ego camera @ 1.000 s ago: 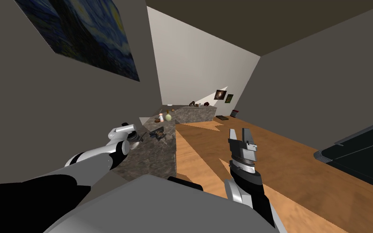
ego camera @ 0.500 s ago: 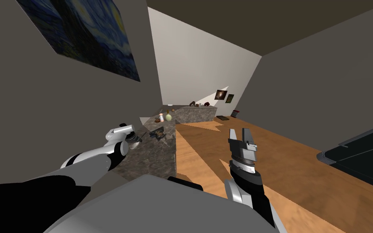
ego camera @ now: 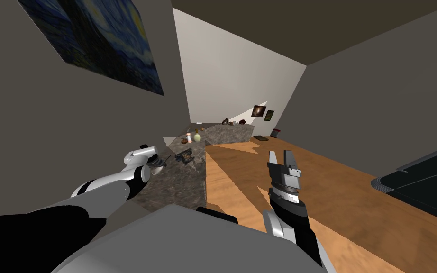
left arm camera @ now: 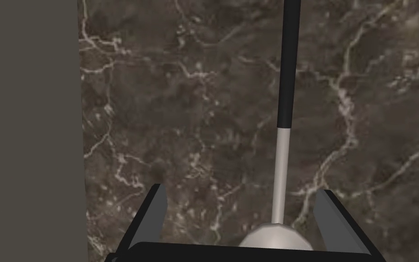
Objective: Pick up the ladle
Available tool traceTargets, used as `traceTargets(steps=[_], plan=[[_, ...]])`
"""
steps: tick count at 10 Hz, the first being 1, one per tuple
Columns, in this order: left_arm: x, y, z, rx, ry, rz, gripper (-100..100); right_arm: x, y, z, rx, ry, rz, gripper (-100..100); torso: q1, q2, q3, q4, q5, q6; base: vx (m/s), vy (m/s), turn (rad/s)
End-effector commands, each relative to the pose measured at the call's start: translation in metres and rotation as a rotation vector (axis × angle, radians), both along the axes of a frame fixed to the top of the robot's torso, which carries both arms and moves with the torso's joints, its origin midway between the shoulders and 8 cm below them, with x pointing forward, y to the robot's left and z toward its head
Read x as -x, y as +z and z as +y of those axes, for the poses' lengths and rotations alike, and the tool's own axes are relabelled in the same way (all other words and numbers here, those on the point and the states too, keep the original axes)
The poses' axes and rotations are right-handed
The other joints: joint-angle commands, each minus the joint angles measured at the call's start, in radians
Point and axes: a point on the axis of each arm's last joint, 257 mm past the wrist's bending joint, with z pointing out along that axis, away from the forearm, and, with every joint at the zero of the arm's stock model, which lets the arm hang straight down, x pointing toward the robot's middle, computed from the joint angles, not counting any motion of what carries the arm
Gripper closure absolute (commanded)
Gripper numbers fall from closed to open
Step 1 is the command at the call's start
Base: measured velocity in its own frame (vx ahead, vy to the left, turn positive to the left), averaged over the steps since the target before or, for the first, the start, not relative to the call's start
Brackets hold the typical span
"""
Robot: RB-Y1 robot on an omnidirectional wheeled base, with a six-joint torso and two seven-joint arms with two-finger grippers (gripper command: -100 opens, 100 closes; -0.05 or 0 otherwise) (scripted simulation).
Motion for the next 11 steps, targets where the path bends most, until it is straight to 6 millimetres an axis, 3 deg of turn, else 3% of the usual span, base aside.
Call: traceTargets(steps=[1,7,11], plan=[[0.003,-0.003,0.003,0.001,0.022,-0.001,-100,0.000,0.000,0.000,0.000,0.000,0.000,0,0.000,0.000,0.000,0.000,0.000,0.000,-0.051,0.022,-0.206],[0.036,-0.018,0.029,0.005,0.180,0.000,-100,0.000,0.000,0.000,0.000,0.000,0.000,0,0.010,0.000,-0.001,-0.001,0.007,0.004,-0.117,0.063,-0.286],[0.051,-0.022,0.040,0.002,0.244,0.002,-100,0.000,0.000,0.000,0.000,0.000,0.000,0,0.011,-0.006,-0.005,-0.003,0.009,0.004,-0.071,0.024,-0.128]])
